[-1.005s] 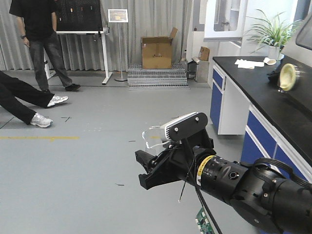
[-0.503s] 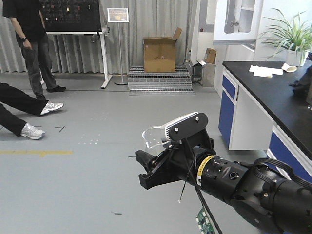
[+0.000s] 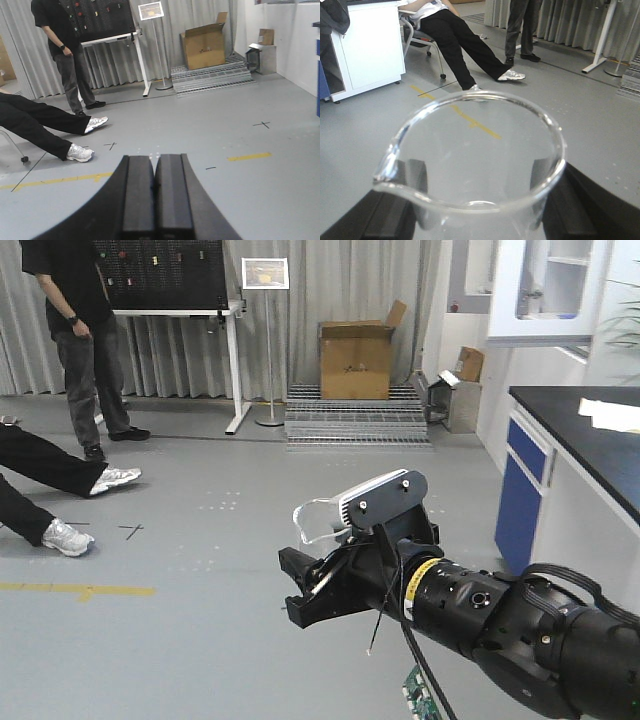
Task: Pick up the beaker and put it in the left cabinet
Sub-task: 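Drive and turn toward the open white cabinet holding the beaker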
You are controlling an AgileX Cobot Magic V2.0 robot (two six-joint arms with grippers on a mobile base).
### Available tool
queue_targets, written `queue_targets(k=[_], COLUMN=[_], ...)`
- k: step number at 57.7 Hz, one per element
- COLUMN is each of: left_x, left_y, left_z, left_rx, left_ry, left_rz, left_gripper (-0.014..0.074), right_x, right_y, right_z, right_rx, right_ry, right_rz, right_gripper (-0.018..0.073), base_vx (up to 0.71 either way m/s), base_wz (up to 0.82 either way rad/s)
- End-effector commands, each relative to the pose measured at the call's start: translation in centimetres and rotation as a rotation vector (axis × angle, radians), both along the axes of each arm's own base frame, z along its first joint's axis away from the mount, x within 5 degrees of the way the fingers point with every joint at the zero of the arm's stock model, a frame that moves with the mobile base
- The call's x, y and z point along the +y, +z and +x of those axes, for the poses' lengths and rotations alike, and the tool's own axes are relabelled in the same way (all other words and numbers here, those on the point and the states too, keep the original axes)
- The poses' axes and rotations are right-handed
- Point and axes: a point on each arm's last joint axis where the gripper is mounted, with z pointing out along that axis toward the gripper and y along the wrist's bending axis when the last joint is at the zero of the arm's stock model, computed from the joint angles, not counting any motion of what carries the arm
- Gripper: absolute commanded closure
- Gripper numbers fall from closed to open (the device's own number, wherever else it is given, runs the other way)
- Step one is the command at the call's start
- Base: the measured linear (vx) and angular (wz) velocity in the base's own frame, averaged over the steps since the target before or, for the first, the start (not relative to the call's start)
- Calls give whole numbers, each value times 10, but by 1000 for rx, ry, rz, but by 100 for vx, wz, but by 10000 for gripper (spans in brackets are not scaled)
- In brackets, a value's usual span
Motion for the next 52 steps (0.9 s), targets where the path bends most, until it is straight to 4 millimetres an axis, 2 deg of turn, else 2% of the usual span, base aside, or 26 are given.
queue_targets(k=[1,52], left_x=[0,0], left_y=[14,14], left_z=[-2,-2], left_rx=[-109,-110], left_ry=[2,2], left_rz=[-9,-9], left_gripper=[603,603], right_x=[-1,-1], right_y=[32,33], right_z=[-5,-5], right_rx=[-109,-110], right_ry=[27,28], right_rz=[91,91], right_gripper=[414,414], base_vx=[66,67], base_wz=[14,4])
